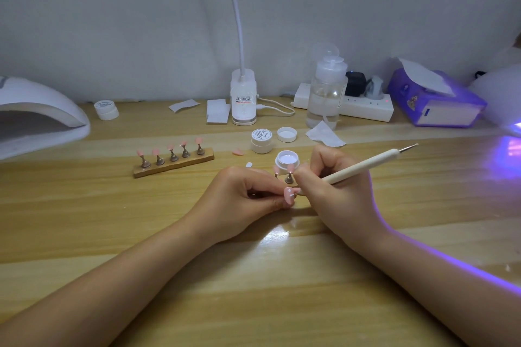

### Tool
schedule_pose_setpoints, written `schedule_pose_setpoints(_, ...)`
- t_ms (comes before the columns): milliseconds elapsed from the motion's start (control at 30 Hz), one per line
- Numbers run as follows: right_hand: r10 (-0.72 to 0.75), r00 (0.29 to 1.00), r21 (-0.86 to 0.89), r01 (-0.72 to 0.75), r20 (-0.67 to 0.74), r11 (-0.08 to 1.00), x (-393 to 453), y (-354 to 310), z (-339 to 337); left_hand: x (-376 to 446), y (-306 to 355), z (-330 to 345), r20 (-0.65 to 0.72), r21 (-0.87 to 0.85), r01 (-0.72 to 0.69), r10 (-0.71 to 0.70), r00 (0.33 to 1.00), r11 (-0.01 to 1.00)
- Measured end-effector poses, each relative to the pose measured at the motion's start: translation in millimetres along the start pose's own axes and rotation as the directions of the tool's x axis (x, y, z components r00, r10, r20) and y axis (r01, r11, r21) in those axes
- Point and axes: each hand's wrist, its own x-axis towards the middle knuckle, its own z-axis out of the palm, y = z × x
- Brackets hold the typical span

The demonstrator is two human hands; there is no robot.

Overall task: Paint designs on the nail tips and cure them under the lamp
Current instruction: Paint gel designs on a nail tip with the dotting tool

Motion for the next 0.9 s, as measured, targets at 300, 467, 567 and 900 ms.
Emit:
schedule_pose_setpoints(300, -0.008, 1.000, 0.016, 0.008, 0.013, 1.000, -0.3, 0.0, 0.5, 0.3, -1.2, 0.0, 0.008, -0.002, -0.010, 0.010, 1.000, 1.000)
schedule_pose_setpoints(467, -0.002, 1.000, -0.006, 0.002, 0.009, 1.000, 0.1, 1.7, -0.1, 0.3, -1.6, -0.5, 0.003, 0.014, -0.011, 0.011, 1.000, 1.000)
schedule_pose_setpoints(567, 0.000, 1.000, -0.005, 0.000, -0.005, 1.000, 0.2, 2.3, -0.1, -0.1, -1.2, -0.5, 0.004, 0.016, -0.013, 0.013, 1.000, 1.000)
schedule_pose_setpoints(900, -0.018, 1.000, 0.009, 0.018, -0.002, 1.000, -0.5, -0.8, 0.8, -0.1, 1.6, -0.1, 0.002, 0.002, -0.004, 0.004, 1.000, 1.000)
